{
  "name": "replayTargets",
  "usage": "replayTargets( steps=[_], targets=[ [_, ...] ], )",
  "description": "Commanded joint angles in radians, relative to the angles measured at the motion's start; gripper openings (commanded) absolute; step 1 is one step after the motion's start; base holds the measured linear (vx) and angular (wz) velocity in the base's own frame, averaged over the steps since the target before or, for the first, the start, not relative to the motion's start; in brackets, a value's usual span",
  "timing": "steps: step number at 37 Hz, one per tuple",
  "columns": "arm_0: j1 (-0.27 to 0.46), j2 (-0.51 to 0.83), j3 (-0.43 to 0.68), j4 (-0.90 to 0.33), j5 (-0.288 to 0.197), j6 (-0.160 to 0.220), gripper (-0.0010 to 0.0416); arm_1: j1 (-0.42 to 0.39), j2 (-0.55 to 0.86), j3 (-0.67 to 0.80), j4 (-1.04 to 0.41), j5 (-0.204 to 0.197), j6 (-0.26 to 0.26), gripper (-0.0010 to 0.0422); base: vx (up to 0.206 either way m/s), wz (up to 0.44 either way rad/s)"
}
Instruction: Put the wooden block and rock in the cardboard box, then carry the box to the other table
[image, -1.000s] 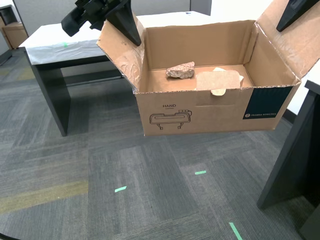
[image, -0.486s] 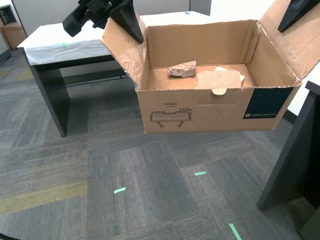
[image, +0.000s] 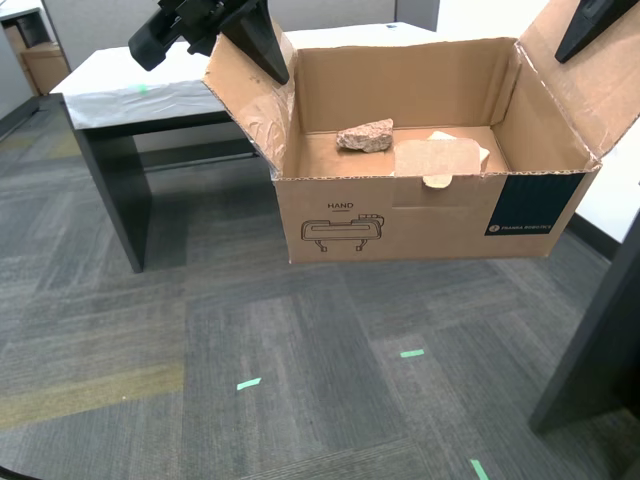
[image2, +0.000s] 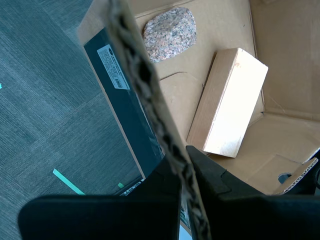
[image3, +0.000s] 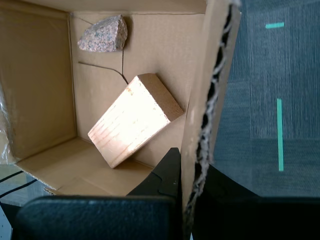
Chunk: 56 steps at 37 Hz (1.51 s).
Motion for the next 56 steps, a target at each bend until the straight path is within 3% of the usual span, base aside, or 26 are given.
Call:
replayTargets(
  steps=[1, 5, 20, 37, 42, 56],
  targets=[
    [0.002, 0.000, 0.002, 0.032, -0.025, 0.029, -0.0001, -0.002, -0.001, 0.002, 0.014, 0.018, 0.014, -0.0001, 0.080, 0.046],
    [0.002, 0.000, 0.002, 0.040, -0.025, 0.051, -0.0001, -0.002, 0.000, 0.002, 0.014, 0.018, 0.022, -0.0001, 0.080, 0.054],
    [0.002, 0.000, 0.002, 0.052, -0.026, 0.051, -0.0001, -0.002, 0.000, 0.002, 0.026, 0.018, 0.035, -0.0001, 0.071, 0.056],
    [0.002, 0.000, 0.002, 0.076, -0.026, 0.039, -0.0001, -0.002, 0.000, 0.002, 0.070, 0.018, -0.062, -0.0001, 0.045, -0.011],
    [0.002, 0.000, 0.002, 0.075, -0.026, 0.019, -0.0001, -0.002, 0.000, 0.002, 0.070, 0.018, -0.066, -0.0001, 0.030, -0.034],
    [0.002, -0.001, 0.002, 0.054, -0.026, 0.013, -0.0001, -0.004, -0.001, 0.002, 0.069, 0.018, -0.066, -0.0001, 0.054, -0.035]
  ],
)
